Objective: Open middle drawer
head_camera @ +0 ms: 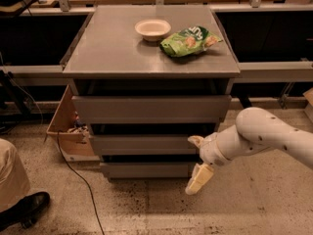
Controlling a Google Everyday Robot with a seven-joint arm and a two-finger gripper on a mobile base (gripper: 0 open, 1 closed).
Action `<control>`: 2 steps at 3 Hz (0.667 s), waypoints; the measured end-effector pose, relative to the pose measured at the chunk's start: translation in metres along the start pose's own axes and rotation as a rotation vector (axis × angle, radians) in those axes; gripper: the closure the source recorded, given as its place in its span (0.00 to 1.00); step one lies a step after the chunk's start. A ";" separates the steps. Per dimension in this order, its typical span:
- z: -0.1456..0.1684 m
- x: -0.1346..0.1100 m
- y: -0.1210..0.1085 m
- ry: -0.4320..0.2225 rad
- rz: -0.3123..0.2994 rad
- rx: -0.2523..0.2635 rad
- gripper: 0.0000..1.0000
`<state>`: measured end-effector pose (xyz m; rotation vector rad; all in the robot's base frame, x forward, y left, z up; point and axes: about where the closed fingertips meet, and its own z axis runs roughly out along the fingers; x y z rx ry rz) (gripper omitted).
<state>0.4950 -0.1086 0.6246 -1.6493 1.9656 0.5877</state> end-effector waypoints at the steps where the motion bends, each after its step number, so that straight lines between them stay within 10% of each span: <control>1: 0.036 0.006 -0.023 -0.068 -0.017 0.029 0.00; 2: 0.069 0.008 -0.044 -0.121 -0.045 0.043 0.00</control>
Offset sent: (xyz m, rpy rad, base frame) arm 0.0827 0.0454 -0.0922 0.1715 -0.1362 0.0175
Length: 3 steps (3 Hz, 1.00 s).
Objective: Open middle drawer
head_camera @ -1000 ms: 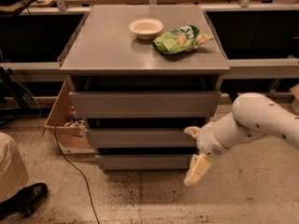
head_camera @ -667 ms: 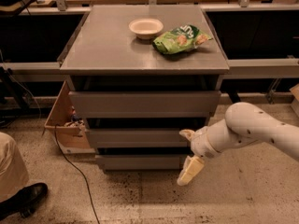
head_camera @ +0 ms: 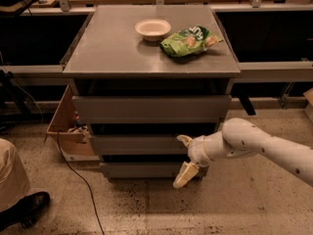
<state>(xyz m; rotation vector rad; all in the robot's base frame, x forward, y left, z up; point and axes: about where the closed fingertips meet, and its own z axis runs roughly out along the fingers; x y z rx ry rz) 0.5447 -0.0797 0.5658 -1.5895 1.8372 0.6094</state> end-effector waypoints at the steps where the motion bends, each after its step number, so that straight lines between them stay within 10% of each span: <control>1: 0.042 0.010 -0.016 -0.052 -0.008 -0.001 0.00; 3: 0.052 0.015 -0.020 -0.045 -0.005 0.011 0.00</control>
Offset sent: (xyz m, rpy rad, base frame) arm 0.0197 0.0161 -0.0252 0.0385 -0.0204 0.0084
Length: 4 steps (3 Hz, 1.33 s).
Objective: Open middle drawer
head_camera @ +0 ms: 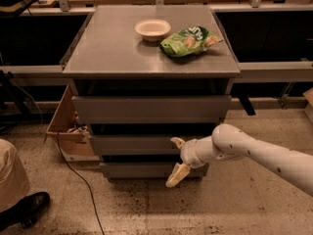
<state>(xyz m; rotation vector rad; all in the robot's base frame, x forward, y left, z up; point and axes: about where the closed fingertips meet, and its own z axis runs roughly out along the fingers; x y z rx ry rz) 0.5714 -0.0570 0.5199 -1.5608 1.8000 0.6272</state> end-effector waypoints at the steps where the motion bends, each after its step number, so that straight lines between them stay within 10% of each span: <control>1: 0.015 0.018 -0.019 0.002 0.000 0.053 0.00; 4: 0.036 0.055 -0.092 0.048 -0.061 0.252 0.00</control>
Offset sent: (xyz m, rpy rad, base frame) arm 0.0752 -0.0290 -0.0648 -0.0425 -0.1470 -0.1544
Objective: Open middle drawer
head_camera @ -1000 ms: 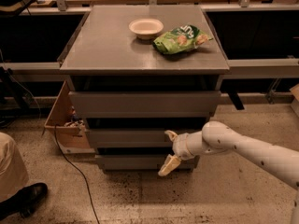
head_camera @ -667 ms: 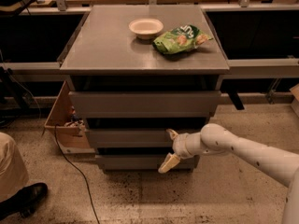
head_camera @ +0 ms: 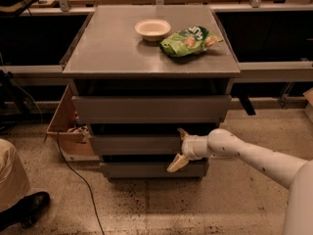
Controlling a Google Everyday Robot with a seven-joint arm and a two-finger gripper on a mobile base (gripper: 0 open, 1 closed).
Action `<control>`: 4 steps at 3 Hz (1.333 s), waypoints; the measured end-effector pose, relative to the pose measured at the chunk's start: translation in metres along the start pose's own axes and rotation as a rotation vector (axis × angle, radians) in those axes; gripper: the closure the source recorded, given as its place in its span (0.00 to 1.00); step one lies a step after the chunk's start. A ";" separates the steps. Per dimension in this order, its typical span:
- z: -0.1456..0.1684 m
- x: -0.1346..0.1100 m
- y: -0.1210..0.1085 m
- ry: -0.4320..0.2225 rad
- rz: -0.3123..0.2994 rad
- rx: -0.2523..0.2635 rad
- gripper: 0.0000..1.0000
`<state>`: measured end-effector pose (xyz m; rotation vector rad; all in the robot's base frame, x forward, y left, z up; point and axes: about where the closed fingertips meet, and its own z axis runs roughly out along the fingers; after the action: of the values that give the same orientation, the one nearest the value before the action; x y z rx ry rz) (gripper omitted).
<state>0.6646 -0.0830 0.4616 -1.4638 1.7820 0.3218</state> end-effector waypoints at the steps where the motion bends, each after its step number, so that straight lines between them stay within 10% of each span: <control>1: 0.015 0.001 -0.019 0.014 -0.038 0.034 0.00; 2: 0.032 0.009 -0.030 0.019 -0.042 0.043 0.00; 4: 0.033 0.016 -0.018 0.000 -0.036 0.030 0.38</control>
Offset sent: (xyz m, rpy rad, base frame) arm 0.0640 0.0009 -0.0342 -0.0449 -0.0655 -0.0233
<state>0.6939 -0.0789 0.4339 -1.4732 1.7513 0.2754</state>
